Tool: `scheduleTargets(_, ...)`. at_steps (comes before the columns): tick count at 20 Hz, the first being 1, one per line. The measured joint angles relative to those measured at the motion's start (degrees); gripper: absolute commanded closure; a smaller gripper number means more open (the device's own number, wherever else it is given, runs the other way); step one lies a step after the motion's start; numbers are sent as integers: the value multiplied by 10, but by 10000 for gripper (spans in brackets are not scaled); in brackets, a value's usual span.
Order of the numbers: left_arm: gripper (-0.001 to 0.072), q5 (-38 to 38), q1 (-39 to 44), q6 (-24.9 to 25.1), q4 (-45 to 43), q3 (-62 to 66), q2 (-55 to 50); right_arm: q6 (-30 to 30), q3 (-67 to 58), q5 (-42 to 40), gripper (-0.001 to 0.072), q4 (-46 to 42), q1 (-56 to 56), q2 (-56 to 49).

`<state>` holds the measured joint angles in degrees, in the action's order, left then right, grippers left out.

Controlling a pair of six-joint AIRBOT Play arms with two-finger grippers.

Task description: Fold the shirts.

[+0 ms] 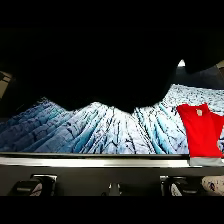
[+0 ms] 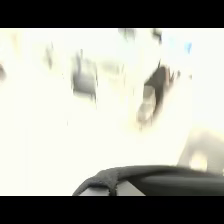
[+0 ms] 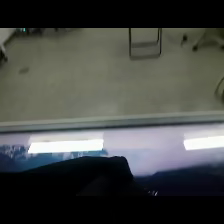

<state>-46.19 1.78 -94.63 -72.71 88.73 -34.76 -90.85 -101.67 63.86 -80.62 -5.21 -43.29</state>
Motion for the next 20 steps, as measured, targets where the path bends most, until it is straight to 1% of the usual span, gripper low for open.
scheduleTargets(2,679,-23,-17,-15,-12,34,13,-16,-25,3,693,-18,0,33)
scheduleTargets(5,679,-75,-28,-20,-25,50,19,-28,-42,17,692,-41,0,57)
scheduleTargets(7,679,-92,-32,-14,-30,40,21,-32,-47,16,692,-56,0,60)
scheduleTargets(10,678,-107,-34,2,-36,1,13,-33,-50,18,692,-74,0,29)
scheduleTargets(13,679,-120,-34,10,-39,-64,-20,-35,-51,32,692,-81,0,-45)
scheduleTargets(16,678,-129,-34,9,-40,-136,-83,-36,-51,63,693,-81,0,-164)
scheduleTargets(18,677,-124,-34,6,-41,-168,-145,-43,-51,60,692,-69,0,-250)
scheduleTargets(20,676,-109,-35,3,-38,-184,-215,-60,-51,38,692,-36,0,-339)
